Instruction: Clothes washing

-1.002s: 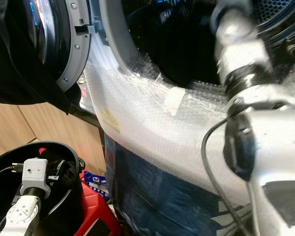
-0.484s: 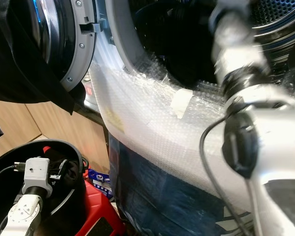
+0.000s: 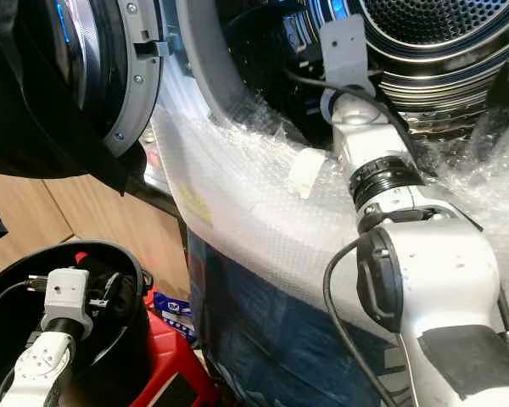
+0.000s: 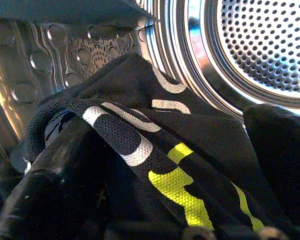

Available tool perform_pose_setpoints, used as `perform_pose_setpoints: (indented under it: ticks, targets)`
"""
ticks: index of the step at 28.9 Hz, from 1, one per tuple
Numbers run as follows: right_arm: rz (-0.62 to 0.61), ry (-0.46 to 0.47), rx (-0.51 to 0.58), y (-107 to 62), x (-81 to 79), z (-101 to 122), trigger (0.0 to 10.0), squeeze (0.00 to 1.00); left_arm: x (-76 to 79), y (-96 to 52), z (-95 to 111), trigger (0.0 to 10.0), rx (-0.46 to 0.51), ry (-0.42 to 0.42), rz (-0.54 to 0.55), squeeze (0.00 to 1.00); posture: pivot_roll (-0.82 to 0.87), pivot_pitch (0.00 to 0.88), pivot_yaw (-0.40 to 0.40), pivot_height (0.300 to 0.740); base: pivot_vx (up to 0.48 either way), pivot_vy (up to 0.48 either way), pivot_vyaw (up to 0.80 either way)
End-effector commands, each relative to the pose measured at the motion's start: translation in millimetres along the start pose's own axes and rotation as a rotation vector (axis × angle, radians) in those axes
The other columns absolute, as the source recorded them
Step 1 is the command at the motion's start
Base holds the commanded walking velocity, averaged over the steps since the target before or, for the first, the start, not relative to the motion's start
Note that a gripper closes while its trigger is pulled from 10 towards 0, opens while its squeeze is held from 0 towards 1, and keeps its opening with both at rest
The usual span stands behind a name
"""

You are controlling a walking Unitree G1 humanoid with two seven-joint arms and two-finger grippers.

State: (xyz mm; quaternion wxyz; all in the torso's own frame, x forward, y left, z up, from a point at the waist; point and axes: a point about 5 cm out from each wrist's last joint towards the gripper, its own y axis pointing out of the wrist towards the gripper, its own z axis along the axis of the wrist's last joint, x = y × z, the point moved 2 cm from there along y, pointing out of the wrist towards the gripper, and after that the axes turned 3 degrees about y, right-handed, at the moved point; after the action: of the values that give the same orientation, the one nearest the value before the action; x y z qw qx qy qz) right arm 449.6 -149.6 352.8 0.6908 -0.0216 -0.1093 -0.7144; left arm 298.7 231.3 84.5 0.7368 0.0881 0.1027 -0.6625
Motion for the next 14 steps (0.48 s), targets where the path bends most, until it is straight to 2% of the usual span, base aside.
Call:
perform_pose_setpoints:
  ticks: [1,2,4,8,11,12,14]
  targets:
    - [-0.005,0.076,0.084,-0.9,9.1,32.6,10.0,0.0,0.2,-1.8,-1.7,10.0,-0.015,-0.004,-0.009,0.0,0.17,0.02,0.013,0.74,0.0,0.0,0.0]
    - [-0.005,0.076,0.084,-0.9,9.1,32.6,10.0,0.0,0.2,-1.8,-1.7,10.0,-0.015,-0.004,-0.009,0.0,0.17,0.02,0.013,0.74,0.0,0.0,0.0]
    - [0.01,0.099,0.12,-2.2,13.6,46.4,10.0,0.0,-0.4,-2.2,-1.9,10.0,-0.018,-0.003,-0.012,0.0,0.17,0.024,0.016,0.74,0.0,0.0,0.0]
    - [0.042,0.121,0.112,-2.7,13.3,49.9,10.0,0.0,-0.5,-2.1,-2.5,10.0,-0.022,0.001,-0.02,0.0,0.17,0.024,0.017,0.74,0.0,0.0,0.0]
    - [0.03,0.227,0.044,-1.9,12.8,41.0,10.0,0.0,-0.6,-2.2,-2.1,10.0,-0.021,0.004,-0.025,0.0,0.14,0.032,0.009,0.74,0.0,0.0,0.0]
    - [0.03,0.227,0.044,-1.9,12.8,41.0,10.0,0.0,-0.6,-2.2,-2.1,10.0,-0.021,0.004,-0.025,0.0,0.14,0.032,0.009,0.74,0.0,0.0,0.0]
    - [0.024,0.292,-0.006,-2.0,10.8,37.9,10.0,0.0,1.1,-3.1,-3.0,10.0,-0.026,0.005,-0.03,0.0,0.14,0.033,0.009,0.74,0.0,0.0,0.0]
